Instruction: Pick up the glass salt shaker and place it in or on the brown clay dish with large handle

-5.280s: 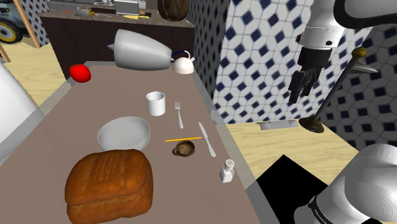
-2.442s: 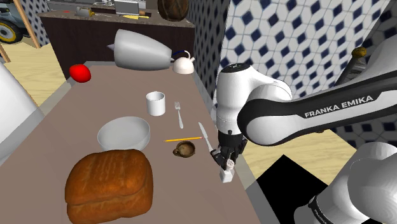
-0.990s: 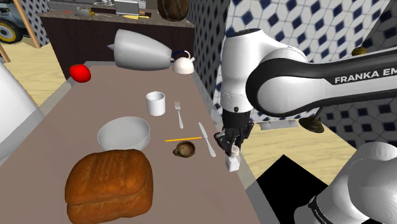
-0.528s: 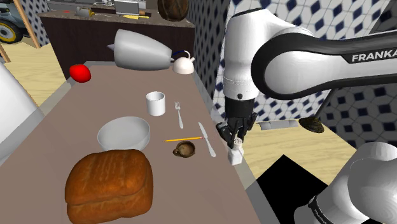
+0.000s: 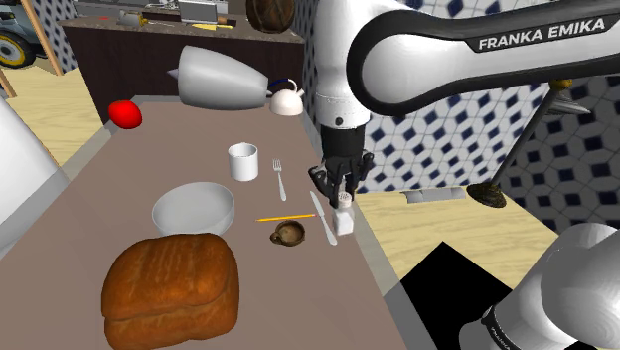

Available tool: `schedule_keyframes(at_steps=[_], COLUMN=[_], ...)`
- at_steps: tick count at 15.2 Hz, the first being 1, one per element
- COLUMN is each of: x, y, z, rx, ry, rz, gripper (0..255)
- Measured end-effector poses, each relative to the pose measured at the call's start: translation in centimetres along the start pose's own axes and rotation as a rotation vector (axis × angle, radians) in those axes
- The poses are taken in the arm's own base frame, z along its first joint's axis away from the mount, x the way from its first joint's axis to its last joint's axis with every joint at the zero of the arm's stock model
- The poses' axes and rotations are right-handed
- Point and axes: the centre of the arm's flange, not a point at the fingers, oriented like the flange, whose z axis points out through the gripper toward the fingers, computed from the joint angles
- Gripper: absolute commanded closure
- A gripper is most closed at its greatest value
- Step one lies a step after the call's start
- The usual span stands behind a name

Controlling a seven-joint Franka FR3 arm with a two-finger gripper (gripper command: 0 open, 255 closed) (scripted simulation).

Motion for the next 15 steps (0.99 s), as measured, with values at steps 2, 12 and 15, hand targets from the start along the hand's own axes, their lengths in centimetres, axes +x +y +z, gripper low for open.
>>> schedule_keyframes(at_steps=[2, 12, 15], x=[2.0, 11.6, 12.1], y=[-1.1, -5.7, -6.0], z=[-0.7, -3.7, -2.3], rx=[0.000, 0.000, 0.000], ry=[0.000, -0.001, -0.001], rz=[-0.001, 0.000, 0.000], gripper=[255, 255, 255])
